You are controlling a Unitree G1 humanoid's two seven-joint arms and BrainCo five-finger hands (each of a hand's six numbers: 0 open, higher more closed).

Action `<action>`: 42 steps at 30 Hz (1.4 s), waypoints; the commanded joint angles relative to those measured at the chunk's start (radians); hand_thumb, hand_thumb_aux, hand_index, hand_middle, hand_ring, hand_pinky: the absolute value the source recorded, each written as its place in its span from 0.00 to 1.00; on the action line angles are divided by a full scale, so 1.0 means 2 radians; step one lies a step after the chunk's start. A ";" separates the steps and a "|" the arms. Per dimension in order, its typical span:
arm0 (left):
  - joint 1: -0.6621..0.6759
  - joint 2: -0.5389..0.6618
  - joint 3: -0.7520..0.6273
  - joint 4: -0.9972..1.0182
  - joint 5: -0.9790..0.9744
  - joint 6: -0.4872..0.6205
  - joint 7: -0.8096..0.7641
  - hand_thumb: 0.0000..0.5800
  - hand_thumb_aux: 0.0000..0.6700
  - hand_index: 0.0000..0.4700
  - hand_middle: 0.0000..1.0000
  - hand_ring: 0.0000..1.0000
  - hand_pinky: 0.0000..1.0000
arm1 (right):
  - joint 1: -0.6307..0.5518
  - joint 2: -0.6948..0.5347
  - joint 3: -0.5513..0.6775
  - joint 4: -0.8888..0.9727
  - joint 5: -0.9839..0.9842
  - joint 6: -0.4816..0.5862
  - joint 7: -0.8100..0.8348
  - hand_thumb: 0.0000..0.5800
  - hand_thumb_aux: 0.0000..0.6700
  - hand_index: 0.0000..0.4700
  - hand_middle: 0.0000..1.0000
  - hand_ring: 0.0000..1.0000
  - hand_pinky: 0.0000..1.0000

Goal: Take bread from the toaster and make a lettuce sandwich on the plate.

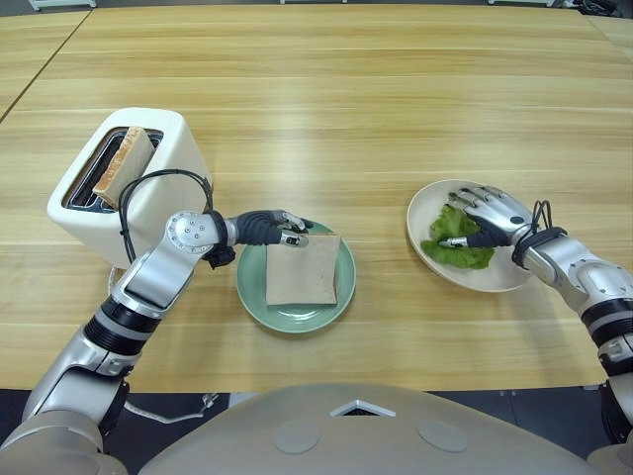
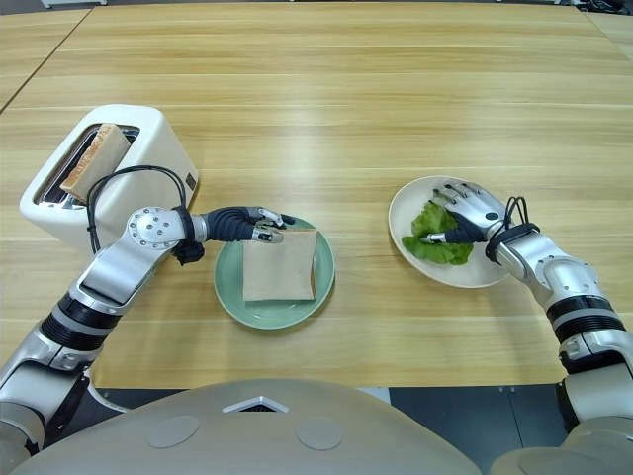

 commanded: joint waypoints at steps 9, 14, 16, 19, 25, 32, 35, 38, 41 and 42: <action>-0.015 0.013 0.024 0.020 0.051 -0.047 0.017 0.00 0.00 0.00 0.00 0.00 0.00 | 0.037 -0.015 -0.021 -0.110 0.045 -0.004 -0.029 1.00 1.00 1.00 0.00 0.00 0.00; -0.033 0.032 0.078 -0.010 0.059 -0.052 0.027 0.00 0.00 0.00 0.00 0.00 0.00 | 0.062 -0.012 -0.058 -0.247 0.100 -0.016 0.014 1.00 1.00 1.00 0.00 0.00 0.00; -0.041 0.036 0.101 -0.019 0.058 -0.050 0.031 0.00 0.00 0.00 0.00 0.00 0.00 | 0.058 0.010 -0.045 -0.291 0.126 -0.030 0.044 1.00 1.00 1.00 0.00 0.00 0.00; -0.055 0.033 0.127 -0.025 0.051 -0.047 0.037 0.00 0.00 0.00 0.00 0.00 0.00 | 0.049 0.055 -0.005 -0.330 0.162 -0.054 0.090 1.00 1.00 1.00 0.00 0.00 0.00; -0.085 0.013 0.173 -0.037 0.038 -0.041 0.068 0.00 0.00 0.00 0.00 0.00 0.00 | 0.004 0.155 0.076 -0.300 0.186 -0.095 0.150 1.00 1.00 1.00 0.00 0.00 0.00; -0.102 0.001 0.205 -0.033 0.025 -0.041 0.092 0.00 0.00 0.00 0.00 0.00 0.00 | -0.043 0.229 0.092 -0.249 0.168 -0.120 0.129 1.00 1.00 1.00 0.00 0.00 0.00; -0.102 -0.002 0.215 -0.031 0.021 -0.044 0.096 0.00 0.00 0.00 0.00 0.00 0.00 | -0.062 0.254 0.112 -0.213 0.140 -0.127 0.118 1.00 1.00 1.00 0.00 0.00 0.00; -0.101 -0.003 0.223 -0.036 0.017 -0.045 0.102 0.00 0.00 0.00 0.00 0.00 0.00 | -0.073 0.273 0.132 -0.171 0.119 -0.136 0.106 1.00 1.00 1.00 0.00 0.00 0.00; -0.102 0.003 0.241 -0.041 0.013 -0.044 0.107 0.00 0.00 0.00 0.00 0.00 0.00 | -0.074 0.280 0.152 -0.144 0.102 -0.139 0.109 1.00 1.00 1.00 0.00 0.00 0.00; -0.102 0.006 0.248 -0.043 0.012 -0.043 0.108 0.00 0.00 0.00 0.00 0.00 0.00 | -0.074 0.279 0.156 -0.137 0.098 -0.138 0.112 1.00 1.00 1.00 0.00 0.00 0.00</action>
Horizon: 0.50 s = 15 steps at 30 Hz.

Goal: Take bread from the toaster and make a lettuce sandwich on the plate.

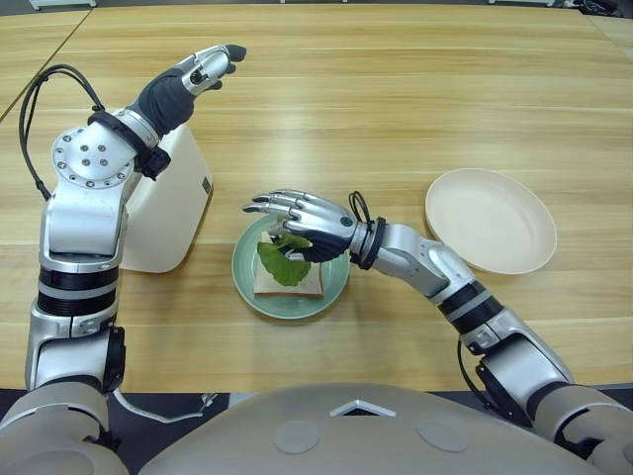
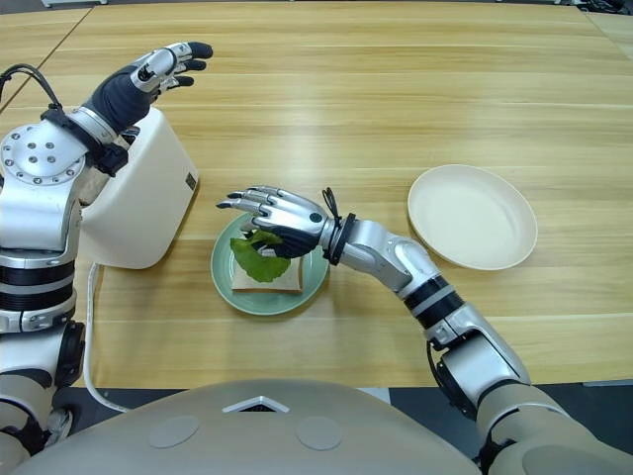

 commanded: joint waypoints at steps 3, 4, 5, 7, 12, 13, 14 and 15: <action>-0.007 0.017 0.039 -0.016 -0.012 0.009 0.005 0.00 0.00 0.00 0.00 0.00 0.00 | -0.004 -0.007 0.023 0.037 -0.028 -0.001 0.010 1.00 1.00 1.00 0.00 0.00 0.00; -0.008 0.021 0.045 -0.018 -0.012 0.011 0.006 0.00 0.00 0.00 0.00 0.00 0.00 | -0.003 -0.009 0.024 0.039 -0.029 0.000 0.010 1.00 0.94 0.94 0.00 0.00 0.00; -0.006 0.027 0.049 -0.019 -0.009 0.009 0.007 0.00 0.00 0.00 0.00 0.00 0.00 | -0.003 -0.010 0.023 0.039 -0.030 0.001 0.008 0.96 0.79 0.79 0.00 0.00 0.00; 0.004 0.051 0.050 -0.018 0.023 -0.007 0.017 0.00 0.00 0.00 0.00 0.00 0.00 | -0.003 -0.011 0.018 0.032 -0.033 0.004 0.002 0.19 0.10 0.10 0.00 0.00 0.00; 0.084 0.169 0.046 -0.040 0.213 -0.065 0.057 0.00 0.00 0.00 0.00 0.00 0.00 | -0.002 -0.017 -0.008 -0.007 -0.024 0.014 -0.007 0.00 0.00 0.00 0.00 0.00 0.00; 0.099 0.184 0.049 -0.039 0.234 -0.068 0.054 0.00 0.00 0.00 0.00 0.00 0.00 | 0.000 -0.018 -0.018 -0.021 -0.016 0.016 -0.009 0.00 0.00 0.00 0.00 0.00 0.00; 0.111 0.196 0.049 -0.032 0.251 -0.073 0.053 0.00 0.00 0.00 0.00 0.00 0.00 | 0.001 -0.018 -0.027 -0.032 -0.011 0.018 -0.011 0.00 0.00 0.00 0.00 0.00 0.00; 0.120 0.204 0.048 -0.024 0.264 -0.076 0.051 0.00 0.00 0.00 0.00 0.00 0.00 | 0.002 -0.019 -0.035 -0.042 -0.006 0.021 -0.012 0.00 0.00 0.00 0.00 0.00 0.00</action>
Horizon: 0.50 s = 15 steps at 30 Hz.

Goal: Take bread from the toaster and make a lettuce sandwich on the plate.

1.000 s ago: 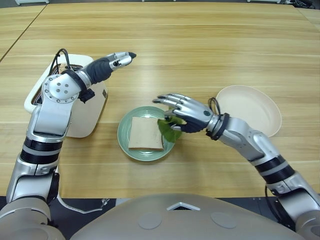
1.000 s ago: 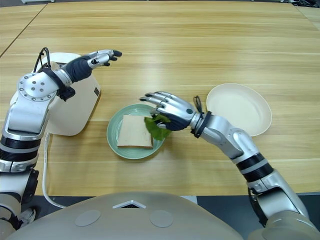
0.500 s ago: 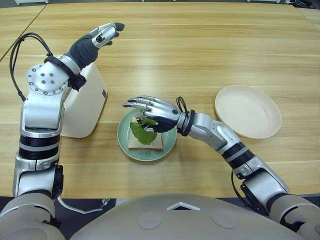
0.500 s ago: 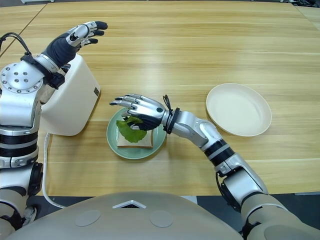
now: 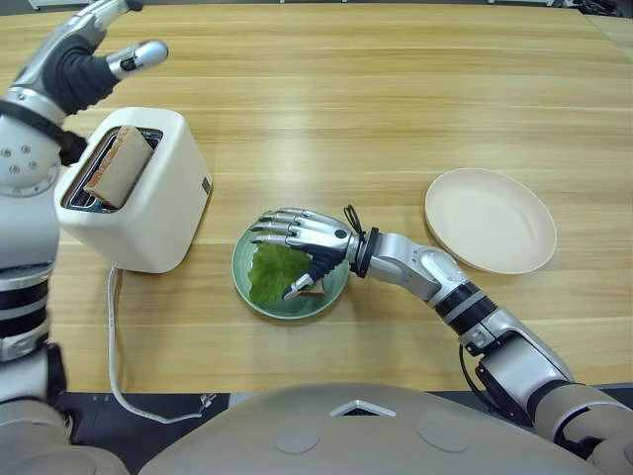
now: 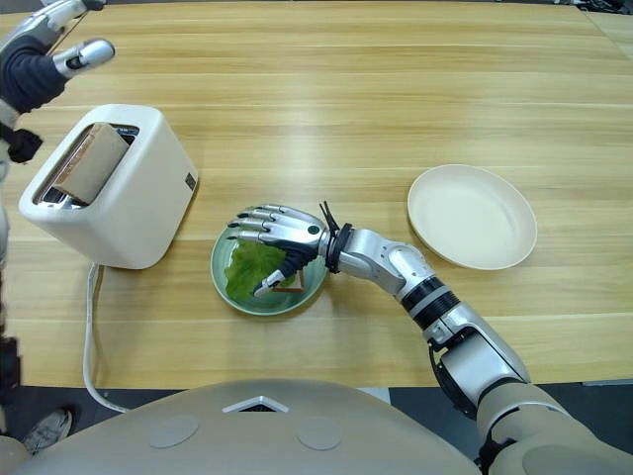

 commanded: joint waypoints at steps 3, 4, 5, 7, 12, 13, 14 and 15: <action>0.067 0.061 -0.011 0.035 0.090 -0.023 -0.013 0.00 0.00 0.00 0.00 0.00 0.00 | -0.001 -0.010 -0.047 -0.053 0.022 0.017 -0.006 0.00 0.00 0.00 0.00 0.00 0.00; 0.078 0.067 -0.013 0.039 0.106 -0.024 -0.016 0.00 0.00 0.00 0.00 0.00 0.00 | -0.002 -0.010 -0.055 -0.056 0.022 0.020 -0.011 0.00 0.00 0.00 0.00 0.00 0.00; 0.085 0.071 -0.016 0.042 0.118 -0.022 -0.020 0.00 0.00 0.00 0.00 0.00 0.00 | -0.002 -0.010 -0.061 -0.059 0.023 0.022 -0.015 0.00 0.00 0.00 0.00 0.00 0.00; 0.097 0.078 -0.024 0.050 0.140 -0.022 -0.030 0.00 0.00 0.00 0.00 0.00 0.00 | -0.001 -0.010 -0.072 -0.059 0.025 0.026 -0.020 0.00 0.00 0.00 0.00 0.00 0.00; 0.123 0.086 -0.037 0.063 0.154 -0.031 -0.063 0.00 0.00 0.00 0.00 0.00 0.00 | 0.003 -0.011 -0.081 -0.049 0.025 0.025 -0.032 0.00 0.00 0.00 0.00 0.00 0.00; 0.125 0.085 -0.035 0.063 0.153 -0.031 -0.067 0.00 0.00 0.00 0.00 0.00 0.00 | 0.004 -0.012 -0.081 -0.047 0.025 0.024 -0.034 0.00 0.00 0.00 0.00 0.00 0.00; 0.126 0.084 -0.033 0.064 0.153 -0.031 -0.070 0.21 0.11 0.11 0.00 0.00 0.00 | 0.004 -0.012 -0.081 -0.045 0.025 0.024 -0.036 0.00 0.00 0.00 0.00 0.00 0.00; 0.125 0.082 -0.032 0.065 0.152 -0.031 -0.072 0.86 0.62 0.62 0.00 0.00 0.00 | 0.004 -0.014 -0.081 -0.045 0.024 0.024 -0.038 0.00 0.00 0.00 0.00 0.00 0.00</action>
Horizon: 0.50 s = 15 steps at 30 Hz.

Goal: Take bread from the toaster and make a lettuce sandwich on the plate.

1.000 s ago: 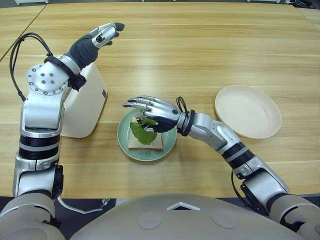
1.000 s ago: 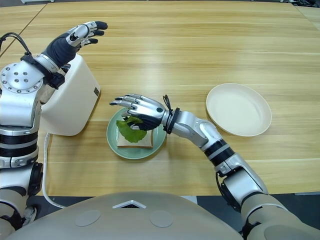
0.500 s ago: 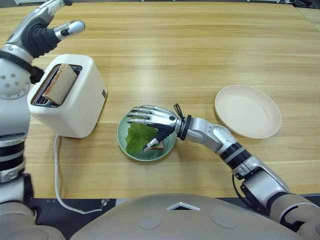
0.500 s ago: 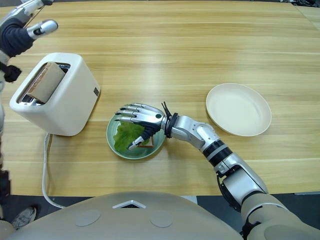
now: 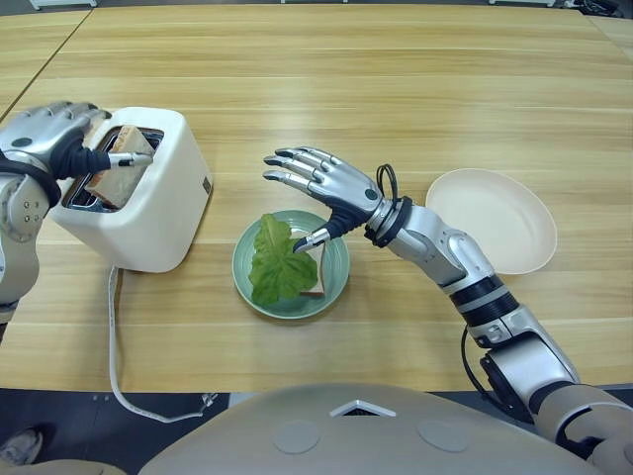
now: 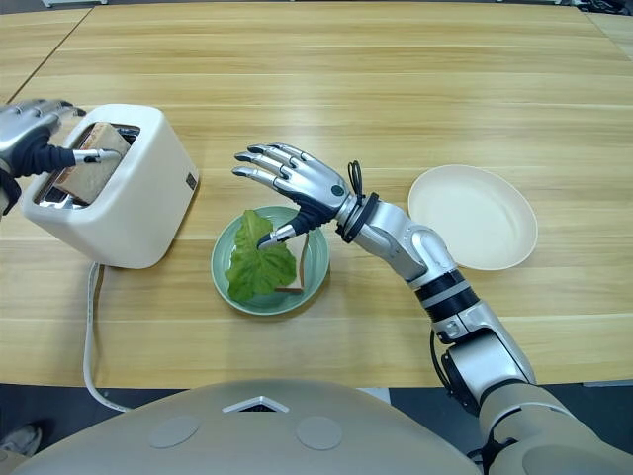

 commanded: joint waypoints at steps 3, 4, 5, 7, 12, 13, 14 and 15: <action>-0.001 -0.002 0.003 0.003 -0.002 -0.003 -0.017 1.00 1.00 1.00 0.00 0.00 0.00 | 0.006 -0.010 -0.008 0.009 0.001 0.000 -0.010 0.00 0.00 0.00 0.00 0.00 0.00; -0.002 -0.005 0.005 0.000 -0.004 -0.003 -0.018 1.00 1.00 1.00 0.00 0.00 0.00 | 0.007 -0.011 -0.008 0.009 0.001 0.000 -0.011 0.00 0.00 0.00 0.00 0.00 0.00; -0.004 -0.008 0.007 -0.002 -0.007 -0.002 -0.017 1.00 1.00 1.00 0.00 0.00 0.00 | 0.007 -0.012 -0.007 0.010 0.000 0.000 -0.012 0.00 0.00 0.00 0.00 0.00 0.00; -0.014 -0.013 0.010 -0.004 -0.013 -0.001 -0.014 1.00 1.00 1.00 0.00 0.00 0.00 | 0.009 -0.013 -0.006 0.011 -0.002 0.001 -0.015 0.00 0.00 0.00 0.00 0.00 0.00; -0.059 -0.038 0.011 0.004 -0.037 -0.009 0.004 1.00 1.00 1.00 0.00 0.00 0.00 | 0.012 -0.014 -0.003 0.015 -0.009 0.004 -0.023 0.00 0.00 0.00 0.00 0.00 0.00; -0.071 -0.041 0.015 0.010 -0.043 -0.011 0.009 1.00 1.00 1.00 0.00 0.00 0.00 | 0.012 -0.014 -0.003 0.016 -0.010 0.004 -0.024 0.00 0.00 0.00 0.00 0.00 0.00; -0.084 -0.043 0.019 0.017 -0.046 -0.012 0.015 1.00 1.00 1.00 0.00 0.00 0.00 | 0.011 -0.015 -0.004 0.016 -0.010 0.005 -0.025 0.00 0.00 0.00 0.00 0.00 0.00; -0.097 -0.043 0.023 0.023 -0.050 -0.014 0.022 1.00 1.00 1.00 0.00 0.00 0.00 | 0.011 -0.016 -0.005 0.017 -0.010 0.005 -0.026 0.00 0.00 0.00 0.00 0.00 0.00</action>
